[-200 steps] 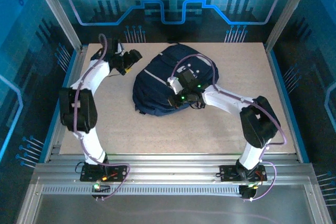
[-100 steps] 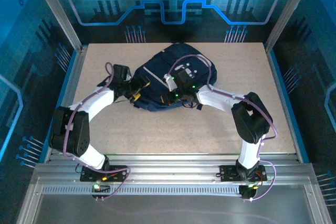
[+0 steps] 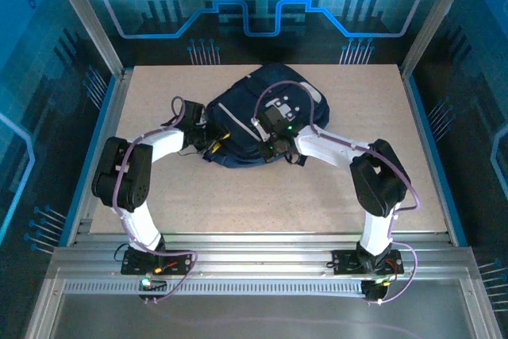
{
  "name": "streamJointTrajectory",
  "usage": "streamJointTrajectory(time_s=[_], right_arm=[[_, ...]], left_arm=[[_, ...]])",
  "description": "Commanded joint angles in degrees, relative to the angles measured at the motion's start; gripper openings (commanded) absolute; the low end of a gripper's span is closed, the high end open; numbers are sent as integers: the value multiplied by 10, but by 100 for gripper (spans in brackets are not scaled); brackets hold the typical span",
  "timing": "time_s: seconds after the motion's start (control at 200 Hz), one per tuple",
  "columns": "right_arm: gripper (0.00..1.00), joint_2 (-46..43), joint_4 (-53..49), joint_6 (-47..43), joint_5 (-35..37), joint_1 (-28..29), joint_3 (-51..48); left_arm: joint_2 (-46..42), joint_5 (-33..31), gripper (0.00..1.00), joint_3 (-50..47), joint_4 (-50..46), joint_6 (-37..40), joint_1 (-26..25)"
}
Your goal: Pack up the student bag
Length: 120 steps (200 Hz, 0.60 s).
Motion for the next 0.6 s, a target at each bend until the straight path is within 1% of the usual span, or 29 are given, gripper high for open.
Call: streamJointTrajectory(time_s=[0.0, 0.07, 0.145, 0.205, 0.285, 0.305, 0.325, 0.345, 0.37, 0.4, 0.405, 0.425, 0.43, 0.45, 0.51, 0.595], right_arm=[[0, 9, -103, -36, 214, -13, 33], [0, 25, -115, -34, 266, -25, 57], [0, 30, -113, -30, 277, -38, 73], [0, 25, -101, -29, 250, -45, 73], [0, 4, -70, -30, 179, -53, 55], [7, -3, -61, -29, 159, -55, 47], [18, -11, -50, -27, 140, -57, 38], [31, -21, -39, -25, 122, -59, 30], [51, -34, -25, -20, 105, -62, 17], [70, -50, -9, -14, 85, -67, 1], [74, -53, -6, -13, 83, -68, -3], [95, -64, 4, -9, 74, -71, -14], [97, -67, 7, -8, 72, -72, -17], [100, -77, 17, -4, 66, -76, -29], [100, -111, 41, 12, 59, -96, -62], [100, -157, 73, 28, 65, -142, -117]], left_arm=[[33, -73, 50, -8, -38, 33, 23], [32, -72, 50, -13, -38, 35, 24], [28, -71, 50, -19, -35, 33, 26], [24, -69, 50, -23, -32, 33, 27], [14, -57, 52, -22, -26, 35, 27], [12, -53, 53, -22, -24, 36, 27], [8, -49, 55, -19, -25, 39, 26], [5, -46, 58, -15, -28, 44, 27], [0, -42, 61, -10, -32, 51, 27], [-6, -42, 66, 0, -45, 63, 27], [-7, -42, 66, 2, -48, 65, 27], [-13, -44, 69, 9, -59, 75, 27], [-14, -45, 69, 11, -62, 78, 27], [-19, -49, 72, 19, -72, 88, 27], [-41, -67, 76, 38, -101, 121, 27], [-75, -108, 82, 55, -136, 170, 27]])
